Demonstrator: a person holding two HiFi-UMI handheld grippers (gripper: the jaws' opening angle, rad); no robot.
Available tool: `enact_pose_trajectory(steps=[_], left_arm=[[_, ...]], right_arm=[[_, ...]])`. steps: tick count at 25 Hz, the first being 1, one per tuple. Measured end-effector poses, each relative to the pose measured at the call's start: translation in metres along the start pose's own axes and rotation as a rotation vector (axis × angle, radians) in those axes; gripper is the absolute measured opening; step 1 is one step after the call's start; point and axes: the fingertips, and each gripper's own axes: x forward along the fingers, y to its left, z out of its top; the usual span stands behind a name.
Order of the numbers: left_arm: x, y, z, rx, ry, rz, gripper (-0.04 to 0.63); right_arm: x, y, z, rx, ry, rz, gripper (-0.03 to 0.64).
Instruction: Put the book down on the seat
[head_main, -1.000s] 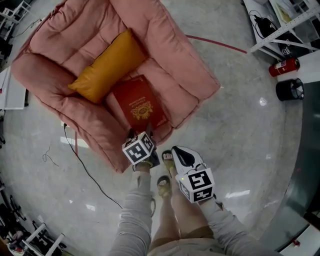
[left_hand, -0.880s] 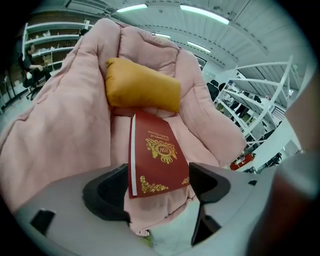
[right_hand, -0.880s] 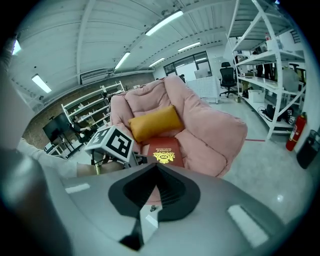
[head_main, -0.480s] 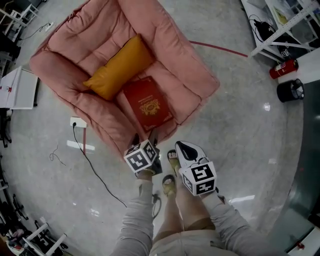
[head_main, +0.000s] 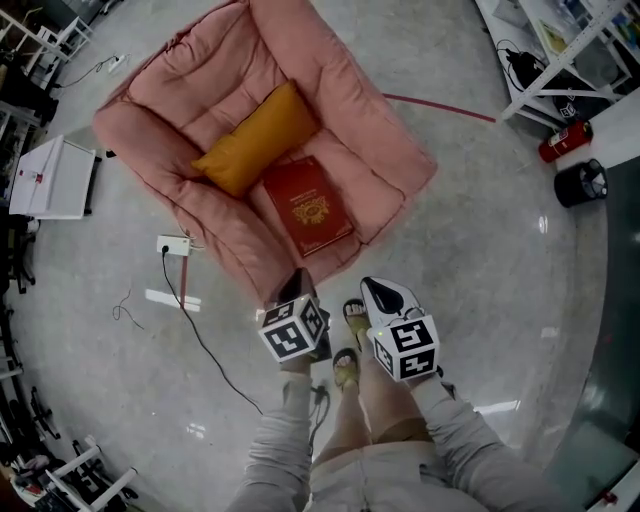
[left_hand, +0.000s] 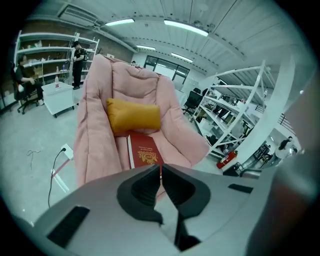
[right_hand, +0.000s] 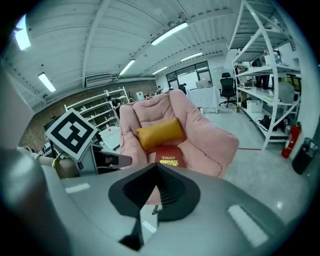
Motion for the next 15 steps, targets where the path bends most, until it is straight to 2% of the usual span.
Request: enact_pose_trajectory(steps=[4,10,15], left_arm=[[-0.030,-0.007,0.004,-0.002,-0.018,-0.018,0.006],[-0.071,-0.018,0.006,0.049,-0.038,-0.029,0.006],[-0.092,-0.021,-0.002,0.038,-0.041,-0.035,0.006]], right_arm=[[-0.016,0.007,0.000,0.007,-0.007,0.000,0.000],[-0.039,0.017,0.002,0.000,-0.018,0.009,0.000],[-0.053,0.025,0.000,-0.020,-0.017,0.015,0.000]])
